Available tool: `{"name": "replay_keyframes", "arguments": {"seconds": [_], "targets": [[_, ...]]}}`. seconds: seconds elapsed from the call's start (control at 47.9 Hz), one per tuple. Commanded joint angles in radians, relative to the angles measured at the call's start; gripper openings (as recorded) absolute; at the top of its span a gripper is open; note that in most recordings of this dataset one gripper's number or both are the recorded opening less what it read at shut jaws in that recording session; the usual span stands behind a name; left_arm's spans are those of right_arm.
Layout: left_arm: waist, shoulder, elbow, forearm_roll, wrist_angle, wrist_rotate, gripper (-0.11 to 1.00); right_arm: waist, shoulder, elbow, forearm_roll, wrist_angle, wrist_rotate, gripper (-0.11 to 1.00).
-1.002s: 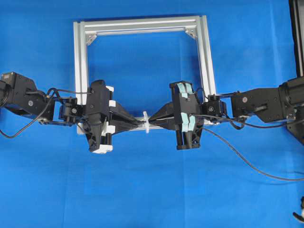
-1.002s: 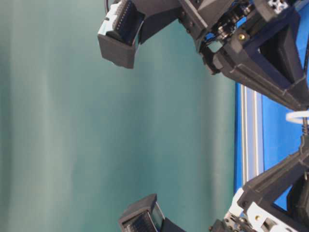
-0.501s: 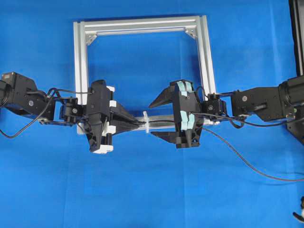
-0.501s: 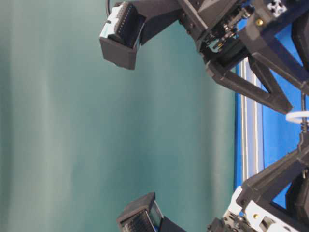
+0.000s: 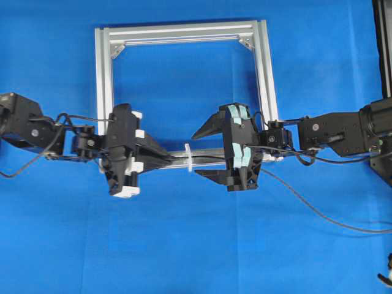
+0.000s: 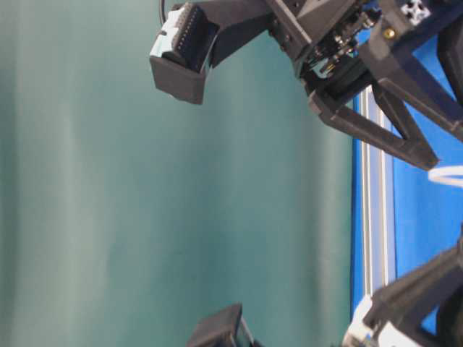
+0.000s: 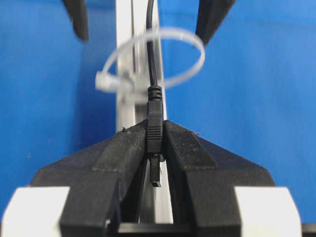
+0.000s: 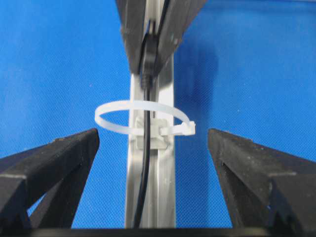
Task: Insert the wire through the string loop located in the center.
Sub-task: 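Pull the plug leftward with the left gripper, drawing cable through loop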
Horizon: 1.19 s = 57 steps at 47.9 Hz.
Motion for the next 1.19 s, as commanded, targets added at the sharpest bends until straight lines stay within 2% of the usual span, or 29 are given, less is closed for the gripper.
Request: {"name": "replay_keyframes", "arguments": {"seconds": [0.0, 0.397, 0.668, 0.772, 0.939, 1.169], "targets": [[-0.005, -0.055, 0.029, 0.003, -0.009, -0.003, 0.08, 0.002, -0.014, -0.011, 0.000, -0.002, 0.000, 0.96], [-0.014, -0.215, 0.241, 0.003, -0.012, -0.008, 0.08, 0.003, -0.012, -0.014, 0.000, 0.000, -0.002, 0.96], [-0.066, -0.364, 0.376, 0.003, -0.005, -0.011, 0.08, 0.003, -0.012, -0.015, 0.000, -0.002, -0.002, 0.96], [-0.089, -0.433, 0.416, 0.003, 0.018, -0.031, 0.08, 0.003, -0.012, -0.014, 0.002, 0.000, -0.002, 0.96], [-0.094, -0.508, 0.442, 0.003, 0.080, -0.058, 0.08, 0.003, -0.014, -0.015, 0.000, 0.000, -0.005, 0.96], [-0.094, -0.497, 0.413, 0.003, 0.153, -0.060, 0.08, 0.003, -0.014, -0.017, 0.000, 0.000, -0.006, 0.96]]}}
